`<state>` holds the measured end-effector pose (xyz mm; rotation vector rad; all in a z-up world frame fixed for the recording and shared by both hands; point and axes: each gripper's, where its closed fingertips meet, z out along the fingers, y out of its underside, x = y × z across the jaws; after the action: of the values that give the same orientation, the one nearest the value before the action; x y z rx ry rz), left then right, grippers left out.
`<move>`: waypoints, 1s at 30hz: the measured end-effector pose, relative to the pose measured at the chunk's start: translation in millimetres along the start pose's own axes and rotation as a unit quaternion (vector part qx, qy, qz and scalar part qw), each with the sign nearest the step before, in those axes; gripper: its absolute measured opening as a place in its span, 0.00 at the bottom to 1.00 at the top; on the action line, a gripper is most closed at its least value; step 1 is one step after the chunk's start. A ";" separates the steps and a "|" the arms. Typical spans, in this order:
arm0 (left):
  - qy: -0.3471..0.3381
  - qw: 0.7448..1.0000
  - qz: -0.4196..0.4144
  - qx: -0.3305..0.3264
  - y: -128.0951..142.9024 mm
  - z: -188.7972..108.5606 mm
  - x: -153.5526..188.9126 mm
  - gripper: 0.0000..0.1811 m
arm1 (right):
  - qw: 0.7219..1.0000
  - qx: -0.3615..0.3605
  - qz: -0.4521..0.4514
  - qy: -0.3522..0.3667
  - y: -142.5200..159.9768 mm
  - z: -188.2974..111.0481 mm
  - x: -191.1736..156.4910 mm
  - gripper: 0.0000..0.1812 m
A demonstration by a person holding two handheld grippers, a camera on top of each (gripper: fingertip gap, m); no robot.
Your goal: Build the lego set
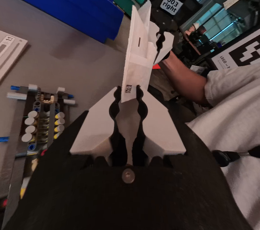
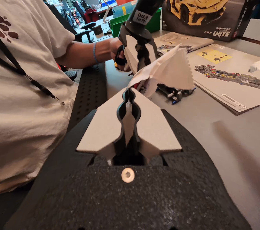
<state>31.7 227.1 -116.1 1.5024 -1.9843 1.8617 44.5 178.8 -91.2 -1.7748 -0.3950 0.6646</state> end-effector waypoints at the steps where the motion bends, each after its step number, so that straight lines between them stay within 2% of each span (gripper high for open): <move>1: 0.011 1.000 -0.006 0.001 -0.4 0.2 0.5 0.05 | 1.000 -0.001 0.002 -0.002 1.3 -1.3 1.8 0.00; 4: 0.014 1.000 0.002 -0.013 3.8 -0.1 -0.5 0.01 | 0.999 -0.018 0.023 0.024 12.6 -2.5 16.6 0.00; 7: -0.025 0.998 0.028 -0.047 9.0 1.3 -10.0 0.01 | 0.995 -0.039 0.060 0.068 28.2 0.2 33.7 0.00; 10: -0.049 0.997 0.001 -0.066 7.3 1.9 -19.8 0.01 | 0.987 -0.049 0.060 0.143 36.6 -4.2 51.2 0.06; 12: -0.055 0.996 -0.034 -0.061 5.5 3.8 -24.5 0.01 | 0.977 -0.045 0.060 0.199 35.4 -13.1 57.7 0.15; 15: -0.066 0.993 -0.094 -0.039 6.8 12.8 -26.7 0.01 | 0.952 -0.065 0.041 0.297 33.1 -28.8 54.4 0.15; 18: -0.059 0.980 -0.191 0.007 9.0 26.8 -22.3 0.01 | 0.931 -0.124 -0.001 0.343 41.5 -17.7 30.9 0.20; 21: -0.047 0.962 -0.265 0.053 10.5 39.3 -15.3 0.01 | 0.879 -0.220 -0.084 0.415 63.2 -15.5 24.2 0.23; 23: -0.037 0.949 -0.304 0.078 10.7 44.9 -11.6 0.01 | 0.846 -0.253 -0.132 0.450 69.3 -17.0 23.2 0.22; 26: -0.026 0.932 -0.347 0.102 12.6 50.0 -9.6 0.01 | 0.821 -0.279 -0.145 0.477 78.6 -22.3 27.5 0.17; 30: -0.021 0.918 -0.377 0.120 14.7 47.0 -12.0 0.01 | 0.810 -0.311 -0.139 0.478 95.6 -28.8 31.6 0.14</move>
<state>55.0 194.8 -147.5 1.9867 -0.9441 1.7337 80.7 146.2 -184.0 -2.3363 -0.1499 -0.6833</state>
